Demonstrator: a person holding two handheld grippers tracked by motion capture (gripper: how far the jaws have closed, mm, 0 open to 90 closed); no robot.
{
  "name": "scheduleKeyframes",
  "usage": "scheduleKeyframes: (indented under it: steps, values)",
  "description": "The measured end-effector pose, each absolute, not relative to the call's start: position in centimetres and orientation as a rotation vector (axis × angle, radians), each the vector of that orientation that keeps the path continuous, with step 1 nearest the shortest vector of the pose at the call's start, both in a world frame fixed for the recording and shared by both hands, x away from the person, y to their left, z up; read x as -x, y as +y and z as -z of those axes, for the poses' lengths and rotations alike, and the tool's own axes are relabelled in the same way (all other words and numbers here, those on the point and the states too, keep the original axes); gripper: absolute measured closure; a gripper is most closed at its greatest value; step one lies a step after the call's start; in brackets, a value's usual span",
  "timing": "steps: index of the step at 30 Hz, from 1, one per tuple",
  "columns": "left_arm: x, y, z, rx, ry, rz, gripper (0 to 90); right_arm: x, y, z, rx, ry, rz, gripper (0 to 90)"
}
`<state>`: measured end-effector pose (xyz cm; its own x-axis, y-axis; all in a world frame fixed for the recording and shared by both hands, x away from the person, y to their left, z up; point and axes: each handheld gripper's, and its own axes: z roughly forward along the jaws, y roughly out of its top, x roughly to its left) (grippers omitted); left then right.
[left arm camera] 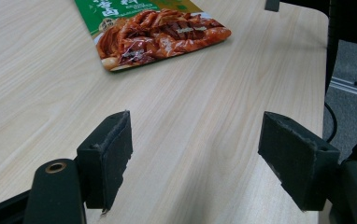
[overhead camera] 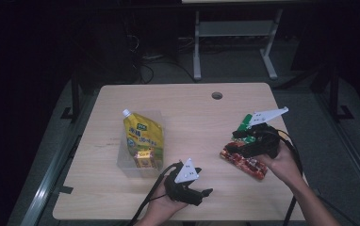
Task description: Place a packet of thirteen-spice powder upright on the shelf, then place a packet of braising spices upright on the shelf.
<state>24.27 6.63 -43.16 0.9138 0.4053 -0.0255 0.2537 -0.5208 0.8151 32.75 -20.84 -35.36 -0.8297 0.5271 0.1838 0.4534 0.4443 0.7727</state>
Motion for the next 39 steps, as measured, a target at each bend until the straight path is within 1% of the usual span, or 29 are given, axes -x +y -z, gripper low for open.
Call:
scheduleKeyframes:
  steps: [6,9,12,24,35,39]
  values:
    - [-24.7,6.4,42.8,-2.148,0.465,-0.212,25.8,-32.3,-22.4,36.4,-0.945,2.575,-1.34,30.4]
    - [-24.9,6.2,42.8,-2.157,0.455,-0.21,28.6,-32.2,-23.2,36.8,-0.975,2.564,-1.333,29.8]
    - [-25.3,5.9,42.9,-2.163,0.456,-0.205,28.9,-32.1,-23.8,37.3,-1.0,2.559,-1.325,29.9]
    - [-27.2,3.4,42.4,-2.169,0.438,-0.171,32.3,-32.3,-27.1,38.3,-1.187,2.493,-1.292,28.1]
    - [-29.4,0.3,42.3,-2.199,0.392,-0.167,44.2,-32.8,-29.7,39.7,-1.382,2.405,-1.216,26.7]
    - [-30.3,-0.6,42.5,-2.204,0.398,-0.166,48.6,-33.2,-30.5,40.2,-1.433,2.374,-1.189,28.0]
